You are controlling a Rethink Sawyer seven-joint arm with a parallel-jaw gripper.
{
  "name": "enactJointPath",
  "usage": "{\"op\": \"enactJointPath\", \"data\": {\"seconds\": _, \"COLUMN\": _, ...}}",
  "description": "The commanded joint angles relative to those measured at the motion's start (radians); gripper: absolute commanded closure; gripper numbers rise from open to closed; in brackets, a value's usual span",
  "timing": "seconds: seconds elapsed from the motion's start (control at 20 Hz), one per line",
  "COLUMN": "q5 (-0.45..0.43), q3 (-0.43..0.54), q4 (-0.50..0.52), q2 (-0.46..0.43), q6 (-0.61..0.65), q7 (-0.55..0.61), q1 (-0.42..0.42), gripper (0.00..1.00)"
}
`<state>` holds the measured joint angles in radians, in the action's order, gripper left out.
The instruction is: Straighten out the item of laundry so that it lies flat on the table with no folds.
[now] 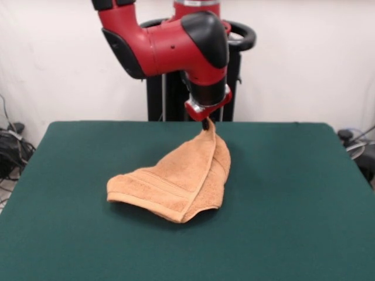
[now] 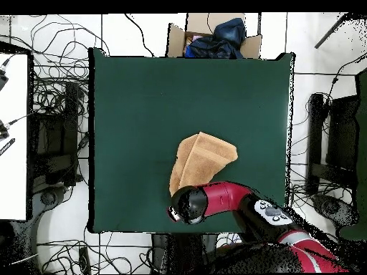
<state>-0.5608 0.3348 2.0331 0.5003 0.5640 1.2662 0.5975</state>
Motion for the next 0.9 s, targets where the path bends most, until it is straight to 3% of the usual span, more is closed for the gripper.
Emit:
{"op": "enactJointPath", "data": {"seconds": 0.05, "q5": 0.016, "q3": 0.060, "q4": -0.085, "q2": 0.001, "q6": 0.039, "q7": 0.037, "q1": -0.027, "gripper": 1.00}}
{"op": "enactJointPath", "data": {"seconds": 0.5, "q5": -0.032, "q3": 0.104, "q4": -0.008, "q2": 0.052, "q6": -0.322, "q7": 0.120, "q1": 0.062, "gripper": 1.00}}
{"op": "enactJointPath", "data": {"seconds": 0.9, "q5": -0.041, "q3": -0.073, "q4": -0.045, "q2": 0.088, "q6": -0.414, "q7": 0.202, "q1": -0.044, "gripper": 1.00}}
